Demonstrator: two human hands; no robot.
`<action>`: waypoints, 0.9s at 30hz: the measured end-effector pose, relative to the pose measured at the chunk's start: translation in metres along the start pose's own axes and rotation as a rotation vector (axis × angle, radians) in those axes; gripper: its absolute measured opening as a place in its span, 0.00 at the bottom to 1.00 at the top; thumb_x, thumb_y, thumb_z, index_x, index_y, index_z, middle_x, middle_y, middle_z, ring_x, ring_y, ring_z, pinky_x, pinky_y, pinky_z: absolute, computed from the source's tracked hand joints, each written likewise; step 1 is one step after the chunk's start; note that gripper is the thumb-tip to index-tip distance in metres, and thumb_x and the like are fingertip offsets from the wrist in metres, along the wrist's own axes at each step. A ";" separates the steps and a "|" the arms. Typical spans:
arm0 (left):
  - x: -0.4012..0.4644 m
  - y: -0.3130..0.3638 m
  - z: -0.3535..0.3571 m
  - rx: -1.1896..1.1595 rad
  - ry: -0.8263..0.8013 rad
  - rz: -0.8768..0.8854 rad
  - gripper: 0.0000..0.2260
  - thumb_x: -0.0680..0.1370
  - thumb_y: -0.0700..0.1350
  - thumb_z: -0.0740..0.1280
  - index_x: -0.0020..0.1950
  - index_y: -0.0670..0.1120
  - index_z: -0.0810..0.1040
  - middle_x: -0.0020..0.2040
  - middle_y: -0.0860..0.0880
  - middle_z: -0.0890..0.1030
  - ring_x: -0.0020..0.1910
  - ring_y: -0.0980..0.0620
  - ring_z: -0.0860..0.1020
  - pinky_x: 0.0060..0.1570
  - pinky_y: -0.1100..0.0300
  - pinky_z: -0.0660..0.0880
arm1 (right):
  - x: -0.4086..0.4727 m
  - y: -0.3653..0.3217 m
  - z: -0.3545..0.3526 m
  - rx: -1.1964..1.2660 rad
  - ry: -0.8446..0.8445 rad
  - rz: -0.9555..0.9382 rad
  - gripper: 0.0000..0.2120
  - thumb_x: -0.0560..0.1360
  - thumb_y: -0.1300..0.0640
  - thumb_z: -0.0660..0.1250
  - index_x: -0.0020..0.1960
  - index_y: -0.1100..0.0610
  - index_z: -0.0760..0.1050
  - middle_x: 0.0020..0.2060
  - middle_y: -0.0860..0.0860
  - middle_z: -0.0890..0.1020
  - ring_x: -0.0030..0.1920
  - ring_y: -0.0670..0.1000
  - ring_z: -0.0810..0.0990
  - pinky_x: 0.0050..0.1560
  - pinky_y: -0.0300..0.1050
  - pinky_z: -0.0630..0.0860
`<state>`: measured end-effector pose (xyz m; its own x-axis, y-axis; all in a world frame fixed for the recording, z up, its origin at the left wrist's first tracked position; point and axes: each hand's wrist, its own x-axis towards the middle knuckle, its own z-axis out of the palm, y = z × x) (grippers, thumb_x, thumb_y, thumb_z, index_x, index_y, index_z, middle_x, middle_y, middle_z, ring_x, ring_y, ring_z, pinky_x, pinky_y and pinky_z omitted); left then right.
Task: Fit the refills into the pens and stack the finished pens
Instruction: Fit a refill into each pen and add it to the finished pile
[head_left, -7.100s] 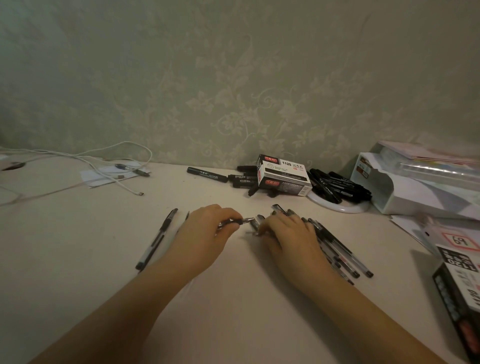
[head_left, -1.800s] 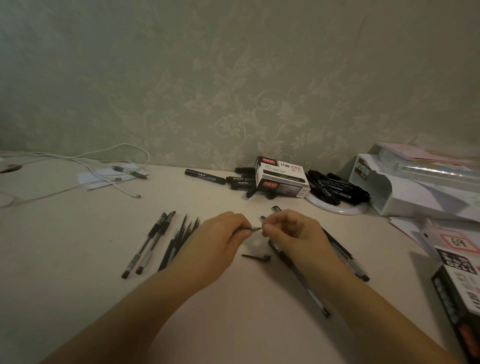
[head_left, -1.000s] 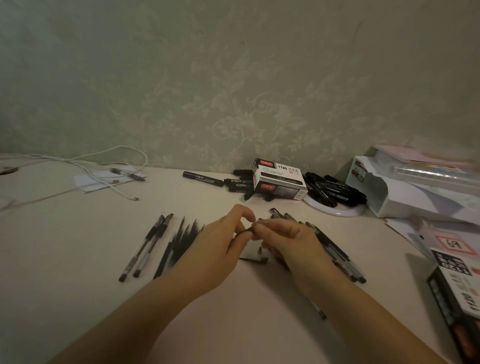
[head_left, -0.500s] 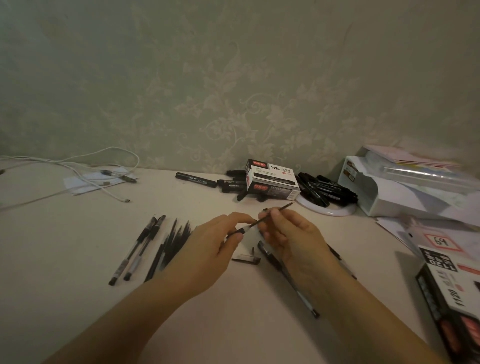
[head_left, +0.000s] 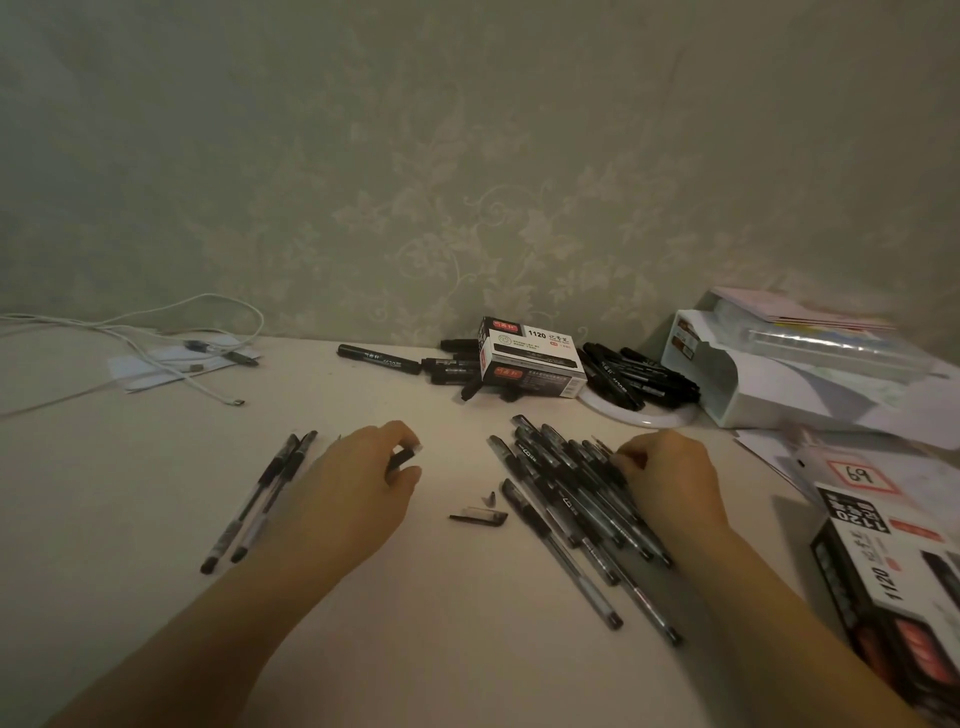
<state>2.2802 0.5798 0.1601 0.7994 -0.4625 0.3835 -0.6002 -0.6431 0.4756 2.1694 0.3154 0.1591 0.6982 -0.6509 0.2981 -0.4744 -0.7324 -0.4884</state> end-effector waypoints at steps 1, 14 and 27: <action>0.001 -0.002 -0.002 0.022 0.016 -0.029 0.07 0.78 0.49 0.65 0.56 0.53 0.76 0.44 0.56 0.76 0.37 0.61 0.72 0.36 0.68 0.67 | 0.000 0.000 0.000 -0.008 -0.002 -0.003 0.07 0.78 0.57 0.68 0.48 0.58 0.85 0.40 0.55 0.85 0.41 0.53 0.82 0.49 0.52 0.80; 0.003 -0.011 -0.025 0.113 -0.062 -0.193 0.12 0.73 0.53 0.70 0.33 0.49 0.75 0.32 0.49 0.78 0.32 0.53 0.76 0.30 0.63 0.67 | -0.016 -0.036 -0.002 0.010 0.124 -0.234 0.09 0.79 0.51 0.66 0.52 0.52 0.82 0.47 0.49 0.79 0.43 0.48 0.77 0.46 0.44 0.75; 0.000 -0.003 -0.016 0.211 -0.140 -0.211 0.13 0.71 0.48 0.69 0.31 0.47 0.68 0.28 0.52 0.71 0.27 0.55 0.70 0.26 0.62 0.63 | -0.041 -0.065 0.007 0.209 0.011 -0.404 0.06 0.78 0.53 0.68 0.51 0.50 0.84 0.44 0.44 0.81 0.43 0.42 0.77 0.43 0.30 0.71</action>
<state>2.2812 0.5913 0.1713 0.9102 -0.3758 0.1741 -0.4139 -0.8390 0.3532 2.1753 0.3911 0.1728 0.7987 -0.3241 0.5070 -0.0458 -0.8728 -0.4858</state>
